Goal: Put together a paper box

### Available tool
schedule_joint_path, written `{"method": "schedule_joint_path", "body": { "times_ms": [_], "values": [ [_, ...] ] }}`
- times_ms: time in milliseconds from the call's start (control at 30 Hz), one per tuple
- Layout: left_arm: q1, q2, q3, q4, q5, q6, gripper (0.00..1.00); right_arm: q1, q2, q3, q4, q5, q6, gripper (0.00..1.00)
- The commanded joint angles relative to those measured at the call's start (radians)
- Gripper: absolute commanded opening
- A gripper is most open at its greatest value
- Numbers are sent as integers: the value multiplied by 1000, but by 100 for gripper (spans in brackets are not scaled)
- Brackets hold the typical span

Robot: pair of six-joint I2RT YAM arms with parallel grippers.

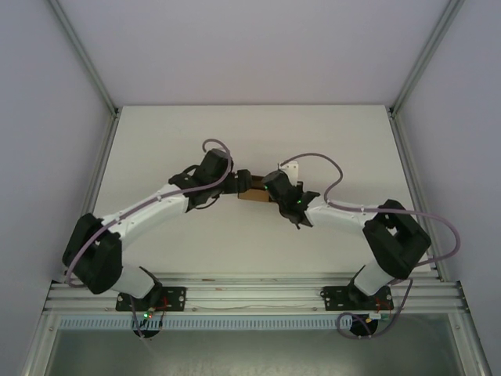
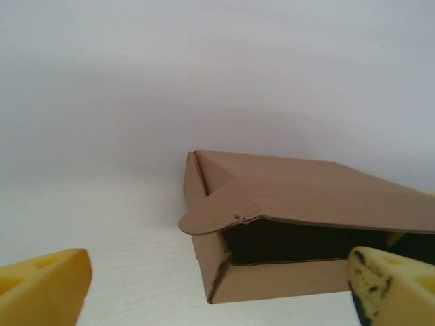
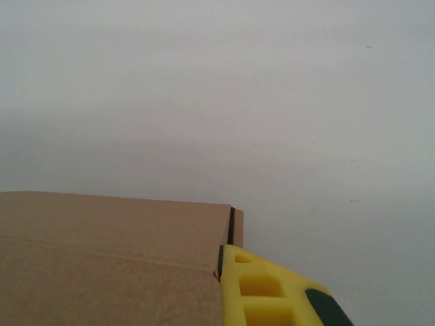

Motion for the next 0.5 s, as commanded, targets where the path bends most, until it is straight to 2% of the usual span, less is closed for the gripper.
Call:
{"method": "schedule_joint_path", "body": {
  "times_ms": [0, 100, 200, 300, 367, 467],
  "values": [
    [22, -36, 39, -95, -33, -71, 100, 11, -24, -40, 57, 12, -82, 4],
    [86, -18, 54, -70, 55, -109, 100, 16, -37, -85, 118, -10, -111, 4],
    [143, 52, 72, -24, 161, -109, 100, 22, -39, -137, 196, -35, -150, 9],
    [162, 134, 112, 8, 282, -92, 100, 43, -34, -168, 239, -21, -212, 14],
    [162, 177, 130, 12, 311, -79, 100, 60, -37, -185, 263, -1, -229, 16],
    [162, 218, 111, 42, 334, -89, 91, 64, -37, -191, 259, 9, -196, 16]
  ]
}}
